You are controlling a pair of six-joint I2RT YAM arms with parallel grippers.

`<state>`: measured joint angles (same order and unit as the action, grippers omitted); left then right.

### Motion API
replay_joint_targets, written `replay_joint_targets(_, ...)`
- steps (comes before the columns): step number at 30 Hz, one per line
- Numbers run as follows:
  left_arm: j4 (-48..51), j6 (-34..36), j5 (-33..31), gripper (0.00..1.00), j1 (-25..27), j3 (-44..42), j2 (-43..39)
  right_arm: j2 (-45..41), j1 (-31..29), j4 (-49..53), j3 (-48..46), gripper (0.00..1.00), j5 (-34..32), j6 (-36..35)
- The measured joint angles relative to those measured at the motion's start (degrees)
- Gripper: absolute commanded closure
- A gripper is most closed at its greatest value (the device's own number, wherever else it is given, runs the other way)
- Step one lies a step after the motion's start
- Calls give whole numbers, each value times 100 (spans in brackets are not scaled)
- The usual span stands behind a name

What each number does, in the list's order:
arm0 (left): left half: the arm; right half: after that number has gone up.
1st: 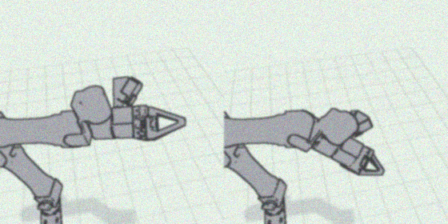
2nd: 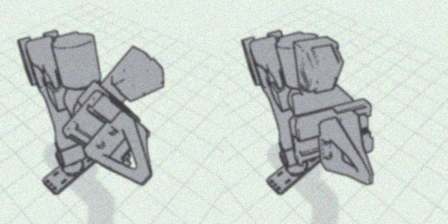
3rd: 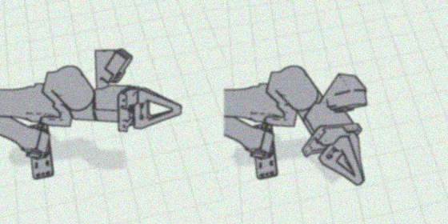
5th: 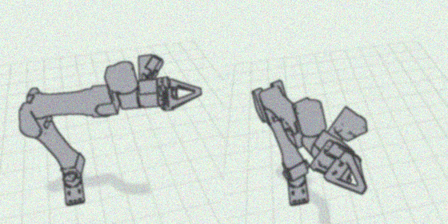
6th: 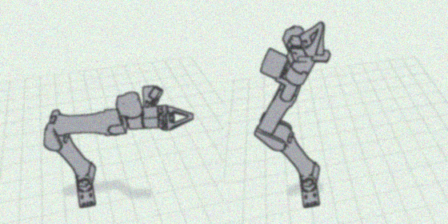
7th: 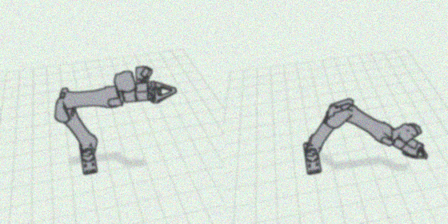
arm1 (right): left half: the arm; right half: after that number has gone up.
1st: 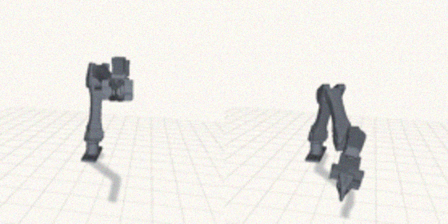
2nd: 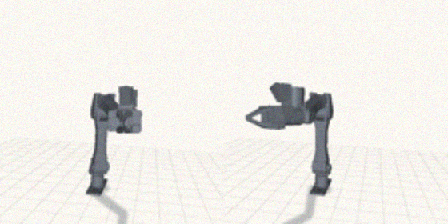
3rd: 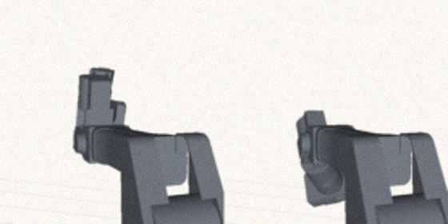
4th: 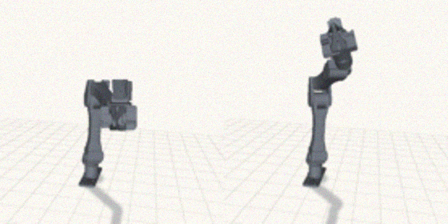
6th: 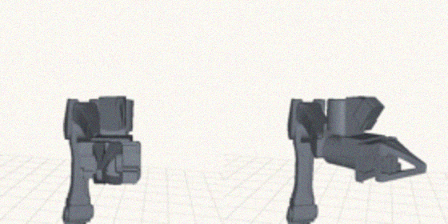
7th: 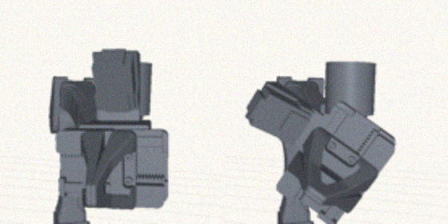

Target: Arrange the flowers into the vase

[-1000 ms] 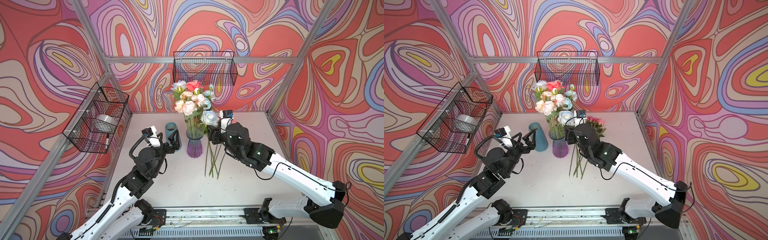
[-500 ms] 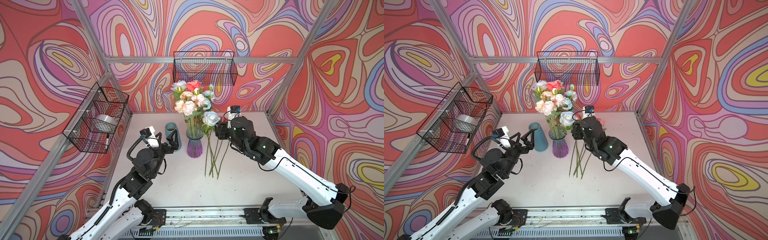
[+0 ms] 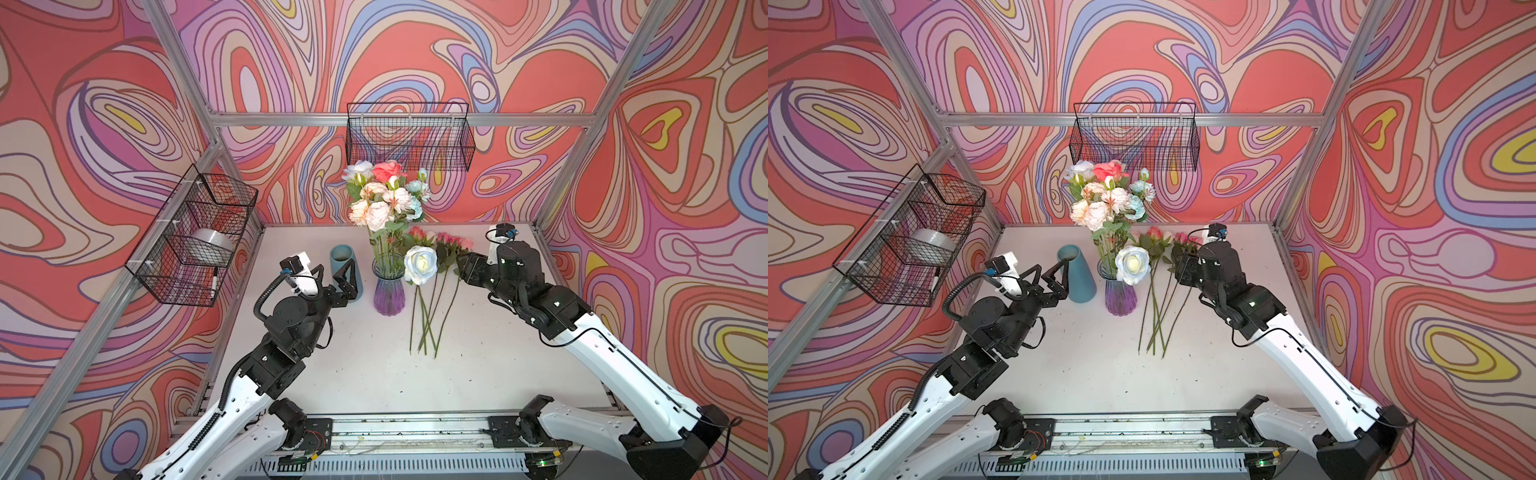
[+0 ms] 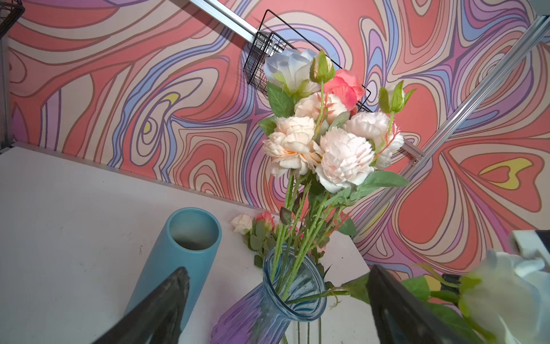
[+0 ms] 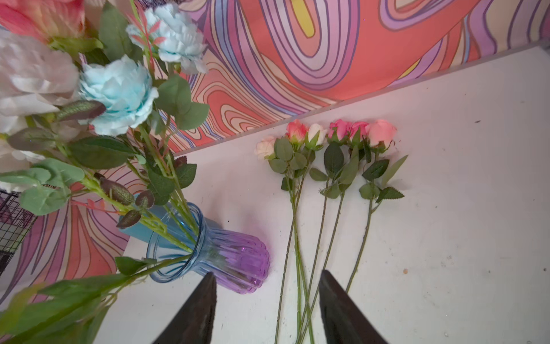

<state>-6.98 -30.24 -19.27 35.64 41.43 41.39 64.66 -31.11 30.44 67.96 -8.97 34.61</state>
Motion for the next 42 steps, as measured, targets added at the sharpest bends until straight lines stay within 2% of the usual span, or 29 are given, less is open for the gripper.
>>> replay_joint_targets(4, 0, 0, -4, 6, 0, 0, 0, 363, 109, -260, -199, 45, 621, 234)
replay_joint_targets(10, 2, 2, -4, 6, 0, 4, 0, 1364, 232, -693, 42, 48, 1587, 468)
replay_joint_targets(19, 2, 4, -24, 6, 0, 7, -7, 2535, 227, -627, 1003, 50, 2260, 531)
replay_joint_targets(27, 2, 4, -24, 6, 0, 7, -7, 3202, 199, -216, 1895, 52, 2483, 356)
replay_joint_targets(34, 2, 4, -22, 6, 0, 7, -7, 3799, -55, 540, 2601, 54, 2437, 136)
replay_joint_targets(42, 4, 2, -24, 6, 0, 7, -42, 4245, -232, 1270, 3237, 65, 2100, 35)
